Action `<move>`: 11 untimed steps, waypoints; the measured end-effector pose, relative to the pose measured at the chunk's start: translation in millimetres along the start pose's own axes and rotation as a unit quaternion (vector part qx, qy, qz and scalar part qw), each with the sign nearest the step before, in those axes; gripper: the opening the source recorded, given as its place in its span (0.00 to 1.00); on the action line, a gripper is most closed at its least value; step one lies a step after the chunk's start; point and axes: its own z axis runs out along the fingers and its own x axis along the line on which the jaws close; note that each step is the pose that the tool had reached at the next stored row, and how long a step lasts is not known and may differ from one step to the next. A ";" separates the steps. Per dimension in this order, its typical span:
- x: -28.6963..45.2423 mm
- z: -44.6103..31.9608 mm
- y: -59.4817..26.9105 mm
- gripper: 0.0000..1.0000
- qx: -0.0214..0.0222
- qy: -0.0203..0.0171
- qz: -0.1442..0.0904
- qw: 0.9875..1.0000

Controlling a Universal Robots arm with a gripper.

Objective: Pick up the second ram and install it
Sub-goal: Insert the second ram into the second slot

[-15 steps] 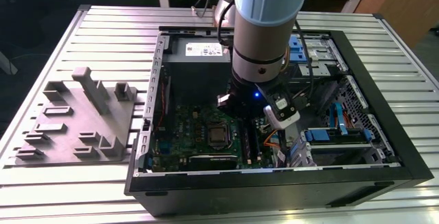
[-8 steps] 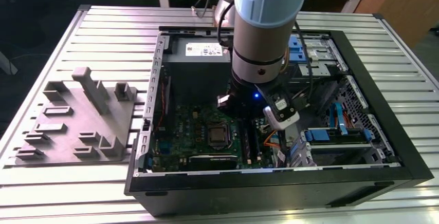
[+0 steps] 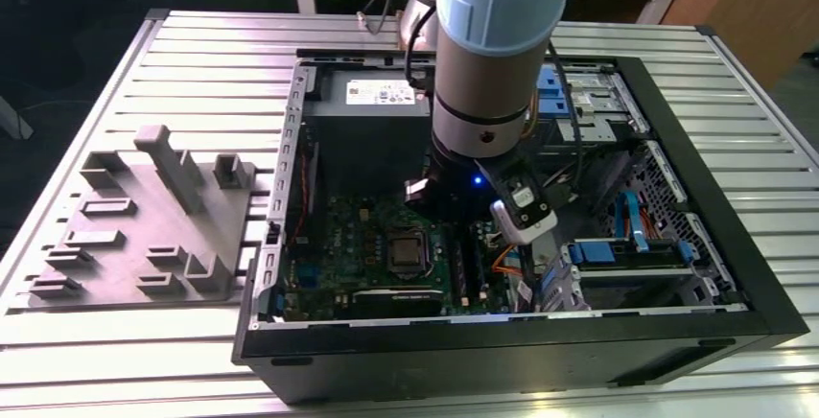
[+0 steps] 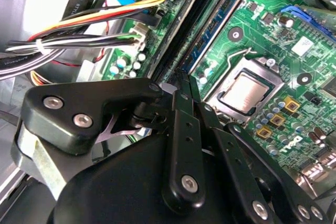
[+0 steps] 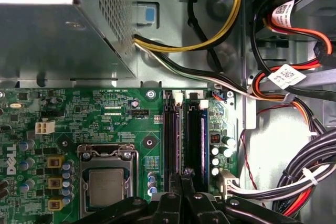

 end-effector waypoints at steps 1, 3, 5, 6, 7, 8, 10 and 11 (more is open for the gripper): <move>0.0 0.4 0.0 0.11 0.000 0.000 0.000 1.000; 0.1 1.4 0.0 0.11 0.000 0.000 0.000 1.000; 0.2 1.8 -0.1 0.11 0.000 0.000 0.000 1.000; 0.2 1.9 -0.1 0.11 0.000 0.000 0.000 1.000; 0.2 2.2 -0.1 0.11 0.000 0.000 0.000 1.000; 0.2 2.5 -0.1 0.11 0.000 0.000 0.000 1.000; 0.3 3.1 -0.1 0.11 0.000 0.000 0.000 1.000; 0.3 3.2 -0.1 0.11 0.000 0.000 0.000 1.000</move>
